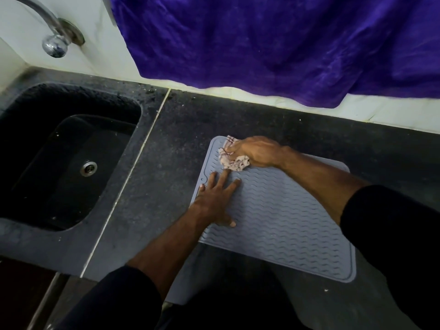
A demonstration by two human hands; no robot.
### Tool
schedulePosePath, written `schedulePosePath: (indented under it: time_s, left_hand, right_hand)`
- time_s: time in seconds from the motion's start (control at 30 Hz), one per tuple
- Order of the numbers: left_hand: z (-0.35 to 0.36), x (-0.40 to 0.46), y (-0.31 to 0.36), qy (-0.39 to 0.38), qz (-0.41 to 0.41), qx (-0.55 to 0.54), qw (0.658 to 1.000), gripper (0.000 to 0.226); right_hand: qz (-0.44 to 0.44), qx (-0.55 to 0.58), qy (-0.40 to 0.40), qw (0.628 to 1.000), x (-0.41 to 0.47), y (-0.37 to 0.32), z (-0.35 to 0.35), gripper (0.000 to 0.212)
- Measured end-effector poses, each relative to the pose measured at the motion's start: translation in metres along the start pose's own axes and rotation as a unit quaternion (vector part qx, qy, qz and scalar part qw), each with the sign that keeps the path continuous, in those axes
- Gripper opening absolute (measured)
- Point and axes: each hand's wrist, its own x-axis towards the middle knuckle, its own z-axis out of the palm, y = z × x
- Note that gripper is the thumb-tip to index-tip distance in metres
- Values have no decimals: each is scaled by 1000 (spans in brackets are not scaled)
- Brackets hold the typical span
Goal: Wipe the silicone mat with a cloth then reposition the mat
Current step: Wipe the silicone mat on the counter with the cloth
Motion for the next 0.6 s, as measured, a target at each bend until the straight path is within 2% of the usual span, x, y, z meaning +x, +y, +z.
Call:
schedulePosePath:
  time_s: [0.07, 0.2, 0.23, 0.3, 0.33, 0.4, 0.47, 0.6]
  left_hand:
    - [0, -1, 0, -1, 2, -4, 1000, 124]
    - [-1, -2, 0, -3, 3, -5, 1000, 124]
    - [-1, -3, 1, -4, 3, -6, 1000, 124]
    - [-3, -3, 1, -6, 5, -10, 1000, 124]
    - [-3, -3, 2, -7, 4, -12, 1000, 124]
    - [-4, -3, 3, -9, 2, -11, 1000, 125]
    - [-3, -4, 3, -7, 2, -9, 1000, 125]
    - [-1, -2, 0, -8, 2, -9, 1000, 125]
  right_hand:
    - [23, -21, -15, 999, 0, 4, -9, 30]
    - [31, -61, -35, 997, 13, -6, -36, 9]
    - [19, -52, -26, 998, 16, -10, -40, 14]
    - [-1, -25, 5, 1000, 23, -22, -43, 11]
    - [-14, -22, 24, 999, 30, -29, -41, 21]
    - [-31, -34, 15, 999, 39, -39, -29, 45]
    - [7, 16, -14, 1000, 41, -45, -17, 43]
    - [51, 27, -41, 998, 36, -33, -7, 44]
